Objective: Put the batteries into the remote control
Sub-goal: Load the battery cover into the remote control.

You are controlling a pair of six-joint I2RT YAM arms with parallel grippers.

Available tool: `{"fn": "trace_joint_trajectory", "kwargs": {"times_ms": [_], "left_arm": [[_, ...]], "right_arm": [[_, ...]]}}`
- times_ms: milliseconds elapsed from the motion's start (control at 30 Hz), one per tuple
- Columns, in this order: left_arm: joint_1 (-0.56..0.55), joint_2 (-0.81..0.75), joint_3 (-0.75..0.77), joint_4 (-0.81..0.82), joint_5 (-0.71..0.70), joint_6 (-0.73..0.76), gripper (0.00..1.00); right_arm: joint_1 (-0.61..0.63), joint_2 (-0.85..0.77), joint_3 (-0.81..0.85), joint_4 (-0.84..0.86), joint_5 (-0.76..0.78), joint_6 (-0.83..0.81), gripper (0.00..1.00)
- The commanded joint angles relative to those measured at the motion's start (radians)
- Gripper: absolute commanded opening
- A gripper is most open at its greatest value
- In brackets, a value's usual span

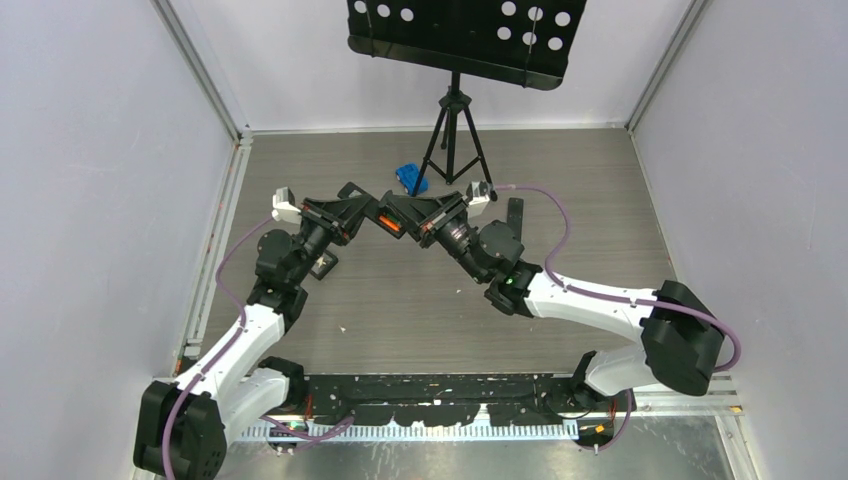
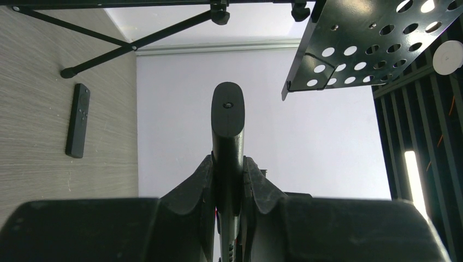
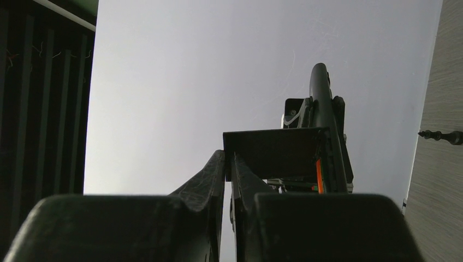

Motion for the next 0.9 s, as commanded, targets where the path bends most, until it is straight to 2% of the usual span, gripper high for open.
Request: {"fn": "trace_joint_trajectory", "kwargs": {"times_ms": [0, 300, 867], "left_arm": [[-0.004, -0.007, 0.034, 0.092, 0.003, -0.017, 0.00], [-0.005, -0.007, 0.042, 0.059, -0.005, -0.015, 0.00], [-0.005, 0.013, 0.049, 0.000, -0.020, -0.009, 0.00]], "right_arm": [[0.007, -0.034, -0.028, -0.045, 0.042, -0.013, 0.16], [0.008, -0.067, -0.055, -0.089, 0.050, -0.018, 0.23], [0.007, -0.139, -0.100, -0.144, 0.071, -0.038, 0.23]]}}
